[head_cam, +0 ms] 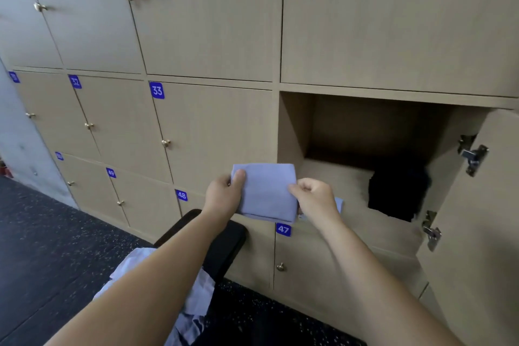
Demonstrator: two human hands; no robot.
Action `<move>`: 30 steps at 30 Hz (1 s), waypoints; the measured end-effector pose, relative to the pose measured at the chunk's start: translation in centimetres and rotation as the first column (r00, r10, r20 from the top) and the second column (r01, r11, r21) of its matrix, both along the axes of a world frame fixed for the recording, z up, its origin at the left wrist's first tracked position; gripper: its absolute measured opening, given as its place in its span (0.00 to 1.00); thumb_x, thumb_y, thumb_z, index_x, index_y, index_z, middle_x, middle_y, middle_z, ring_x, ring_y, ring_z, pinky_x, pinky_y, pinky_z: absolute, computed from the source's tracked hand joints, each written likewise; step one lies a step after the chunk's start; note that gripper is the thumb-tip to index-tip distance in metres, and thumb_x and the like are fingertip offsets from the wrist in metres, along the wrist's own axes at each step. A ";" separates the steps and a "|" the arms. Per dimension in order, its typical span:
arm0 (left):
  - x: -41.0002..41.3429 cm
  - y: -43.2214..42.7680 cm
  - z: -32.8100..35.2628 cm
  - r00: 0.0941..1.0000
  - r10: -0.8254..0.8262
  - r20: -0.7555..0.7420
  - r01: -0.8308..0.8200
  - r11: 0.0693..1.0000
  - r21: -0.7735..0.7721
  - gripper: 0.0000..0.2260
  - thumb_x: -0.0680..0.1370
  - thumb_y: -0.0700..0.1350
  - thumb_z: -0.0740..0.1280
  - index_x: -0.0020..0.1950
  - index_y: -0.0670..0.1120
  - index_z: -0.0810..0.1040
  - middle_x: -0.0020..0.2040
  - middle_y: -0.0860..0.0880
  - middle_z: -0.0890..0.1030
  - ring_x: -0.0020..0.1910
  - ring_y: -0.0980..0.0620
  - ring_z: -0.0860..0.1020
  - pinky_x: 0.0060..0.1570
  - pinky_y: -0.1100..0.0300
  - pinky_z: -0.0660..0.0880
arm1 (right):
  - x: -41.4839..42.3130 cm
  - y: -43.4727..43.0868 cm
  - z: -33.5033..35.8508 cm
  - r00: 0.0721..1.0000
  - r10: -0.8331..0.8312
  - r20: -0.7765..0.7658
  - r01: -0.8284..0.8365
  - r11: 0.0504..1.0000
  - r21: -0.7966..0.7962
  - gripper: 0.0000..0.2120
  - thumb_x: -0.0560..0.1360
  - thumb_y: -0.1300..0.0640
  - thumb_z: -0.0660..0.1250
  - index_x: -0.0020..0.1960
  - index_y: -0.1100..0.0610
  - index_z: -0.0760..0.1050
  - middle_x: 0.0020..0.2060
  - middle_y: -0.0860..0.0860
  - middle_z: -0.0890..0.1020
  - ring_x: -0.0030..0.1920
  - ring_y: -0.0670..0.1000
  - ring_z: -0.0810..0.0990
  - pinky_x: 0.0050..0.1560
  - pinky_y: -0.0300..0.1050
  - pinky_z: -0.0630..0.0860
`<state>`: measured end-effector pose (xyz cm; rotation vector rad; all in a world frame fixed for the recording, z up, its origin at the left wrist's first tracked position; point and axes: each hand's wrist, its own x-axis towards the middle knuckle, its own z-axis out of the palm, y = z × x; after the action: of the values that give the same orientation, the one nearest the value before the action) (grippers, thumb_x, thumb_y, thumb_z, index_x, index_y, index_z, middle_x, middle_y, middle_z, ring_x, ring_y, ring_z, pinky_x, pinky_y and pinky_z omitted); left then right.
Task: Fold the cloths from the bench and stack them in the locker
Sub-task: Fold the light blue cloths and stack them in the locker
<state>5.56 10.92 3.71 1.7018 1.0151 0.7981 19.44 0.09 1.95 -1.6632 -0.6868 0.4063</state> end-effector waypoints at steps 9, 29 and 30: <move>6.2 0.0 -3.5 0.976 -0.217 -0.005 0.215 0.967 -0.135 0.08 0.77 0.37 0.65 0.47 0.49 0.81 0.47 0.49 0.85 0.49 0.49 0.83 0.54 0.52 0.80 | 6.4 -1.2 -3.9 0.981 -0.192 -0.036 0.190 0.981 -0.045 0.10 0.71 0.62 0.67 0.32 0.60 0.72 0.28 0.53 0.73 0.32 0.52 0.69 0.36 0.46 0.68; 23.9 5.2 -10.9 0.942 -0.322 -0.097 0.311 0.944 -0.109 0.03 0.77 0.39 0.70 0.48 0.43 0.83 0.45 0.46 0.85 0.41 0.50 0.81 0.45 0.57 0.78 | 21.9 1.0 -11.1 0.934 -0.355 0.048 0.357 0.911 -0.209 0.08 0.71 0.60 0.74 0.36 0.56 0.77 0.35 0.52 0.81 0.37 0.50 0.78 0.42 0.45 0.73; 24.5 5.6 -11.0 0.942 -0.324 -0.090 0.313 0.943 -0.116 0.03 0.77 0.39 0.70 0.49 0.44 0.83 0.45 0.47 0.85 0.41 0.51 0.81 0.44 0.60 0.78 | 22.7 1.5 -11.2 0.933 -0.357 0.040 0.358 0.911 -0.203 0.08 0.70 0.60 0.74 0.35 0.56 0.77 0.35 0.52 0.82 0.37 0.50 0.78 0.42 0.44 0.73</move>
<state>30.10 16.51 -7.27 1.7782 0.8059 0.4421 42.11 1.54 -9.25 -1.9427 -0.3345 0.2162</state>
